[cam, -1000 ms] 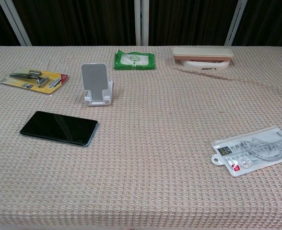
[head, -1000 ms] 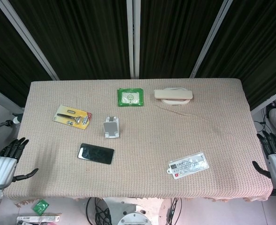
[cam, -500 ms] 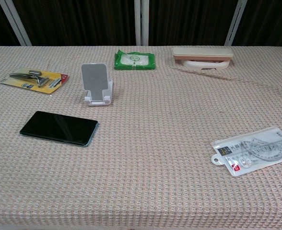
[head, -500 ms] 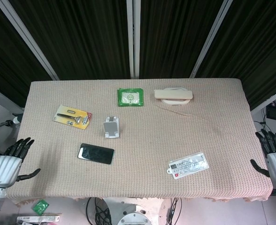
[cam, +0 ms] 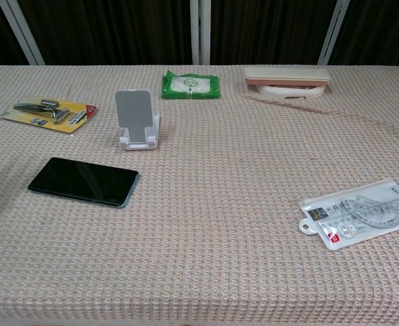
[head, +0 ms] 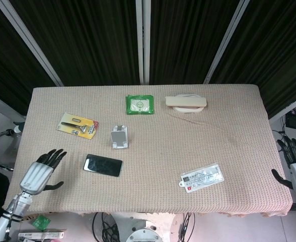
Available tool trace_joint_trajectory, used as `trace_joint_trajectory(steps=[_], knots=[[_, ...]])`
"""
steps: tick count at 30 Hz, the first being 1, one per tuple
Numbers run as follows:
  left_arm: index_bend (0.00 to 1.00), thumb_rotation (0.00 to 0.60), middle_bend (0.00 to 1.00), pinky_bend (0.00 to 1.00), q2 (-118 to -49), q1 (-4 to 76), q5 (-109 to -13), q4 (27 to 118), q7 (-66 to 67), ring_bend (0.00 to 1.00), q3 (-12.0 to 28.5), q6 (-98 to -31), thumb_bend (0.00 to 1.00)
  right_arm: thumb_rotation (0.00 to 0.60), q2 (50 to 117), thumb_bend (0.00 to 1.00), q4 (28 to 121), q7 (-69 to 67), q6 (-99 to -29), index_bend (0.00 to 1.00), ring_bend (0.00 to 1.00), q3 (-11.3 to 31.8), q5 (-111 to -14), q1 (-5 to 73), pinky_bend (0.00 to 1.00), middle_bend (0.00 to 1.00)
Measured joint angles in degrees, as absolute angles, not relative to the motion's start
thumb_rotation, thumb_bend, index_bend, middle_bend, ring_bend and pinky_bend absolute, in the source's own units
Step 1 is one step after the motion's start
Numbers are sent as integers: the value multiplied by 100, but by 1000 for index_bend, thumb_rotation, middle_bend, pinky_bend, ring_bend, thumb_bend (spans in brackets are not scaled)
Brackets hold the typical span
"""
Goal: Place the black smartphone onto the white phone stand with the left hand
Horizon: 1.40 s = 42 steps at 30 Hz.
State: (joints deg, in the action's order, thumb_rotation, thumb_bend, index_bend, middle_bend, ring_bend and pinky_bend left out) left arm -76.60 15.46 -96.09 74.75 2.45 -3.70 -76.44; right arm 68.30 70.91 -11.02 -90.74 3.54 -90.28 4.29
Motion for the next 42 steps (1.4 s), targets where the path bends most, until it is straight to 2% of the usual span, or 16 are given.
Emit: trace_joint_trajectory(steps=[10,15,18,21,29,42], knots=[[61,485,56,238,-7943,2170,-9148,8145,1154,75,-193,-6362,116,600,6866,153,6850,-1347,-9097,0,0,356,-8940,348,0,0],[65,535,56,238,-8206,2482,-8964,8176,1397,75,-44,-6004,121,600,6876,154,6805,-1374,-9142,0,0,356,-8968,337,0,0],[74,581,56,238,-8337,2621,-8898,8111,1516,75,6,-5851,124,600,6879,154,6802,-1384,-9164,0,0,360,-8967,325,0,0],[88,600,56,238,-8417,2727,-8860,8059,1613,75,19,-5754,124,600,6876,154,6794,-1387,-9165,0,0,370,-8944,315,0,0],[167,600,56,238,-8441,2914,-8712,8105,1720,75,64,-5571,135,600,6861,154,6804,-1391,-9141,0,0,387,-8955,344,0,0],[194,600,56,238,-8273,3271,-8233,8523,2110,75,203,-5121,146,600,6826,155,6829,-1356,-9118,0,0,390,-8929,335,0,0]])
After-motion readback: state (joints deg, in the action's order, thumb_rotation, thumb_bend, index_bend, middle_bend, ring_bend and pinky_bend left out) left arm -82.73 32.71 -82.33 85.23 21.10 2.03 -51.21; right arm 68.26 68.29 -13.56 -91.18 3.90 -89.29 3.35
